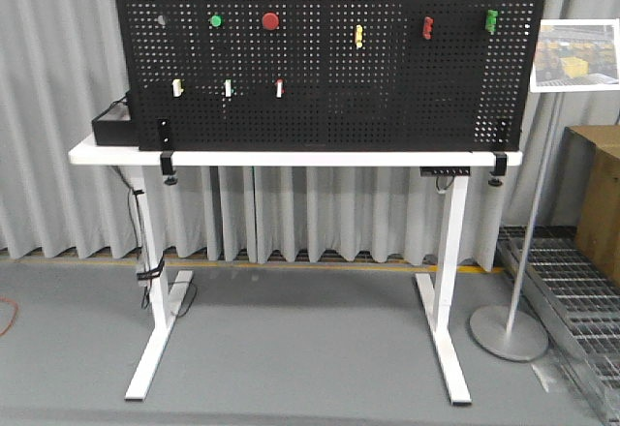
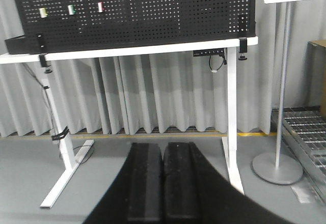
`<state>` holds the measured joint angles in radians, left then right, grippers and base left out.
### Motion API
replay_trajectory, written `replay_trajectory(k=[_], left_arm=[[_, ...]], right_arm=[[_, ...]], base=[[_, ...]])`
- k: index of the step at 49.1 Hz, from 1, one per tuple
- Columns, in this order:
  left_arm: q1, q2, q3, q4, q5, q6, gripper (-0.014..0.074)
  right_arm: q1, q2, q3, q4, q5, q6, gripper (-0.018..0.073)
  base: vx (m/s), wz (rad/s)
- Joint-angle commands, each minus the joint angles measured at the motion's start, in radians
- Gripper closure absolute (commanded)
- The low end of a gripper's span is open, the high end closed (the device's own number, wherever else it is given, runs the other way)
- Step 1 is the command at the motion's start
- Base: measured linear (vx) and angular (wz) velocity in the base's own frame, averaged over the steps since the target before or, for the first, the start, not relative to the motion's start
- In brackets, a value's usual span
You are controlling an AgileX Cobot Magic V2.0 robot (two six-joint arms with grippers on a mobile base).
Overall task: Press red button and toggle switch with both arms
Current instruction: 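Drive the base forward up to the black pegboard table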
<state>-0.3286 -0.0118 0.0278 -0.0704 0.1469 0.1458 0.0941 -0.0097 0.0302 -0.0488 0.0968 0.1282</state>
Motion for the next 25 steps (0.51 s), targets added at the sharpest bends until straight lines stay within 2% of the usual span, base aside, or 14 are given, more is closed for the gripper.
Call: replay_trajectory(k=[1,25], left_arm=[[-0.001,-0.015,0.033,-0.003,-0.084,-0.008,0.0594],[-0.001,-0.015,0.033,-0.003,-0.084,-0.008,0.0594]], right_arm=[[-0.007,-0.016,0.012,-0.011,-0.082,-0.001,0.0562],[-0.007,-0.016,0.012,-0.011,-0.082,-0.001,0.0562]], base=[[0.52,-0.02],[0.50,-0.02]])
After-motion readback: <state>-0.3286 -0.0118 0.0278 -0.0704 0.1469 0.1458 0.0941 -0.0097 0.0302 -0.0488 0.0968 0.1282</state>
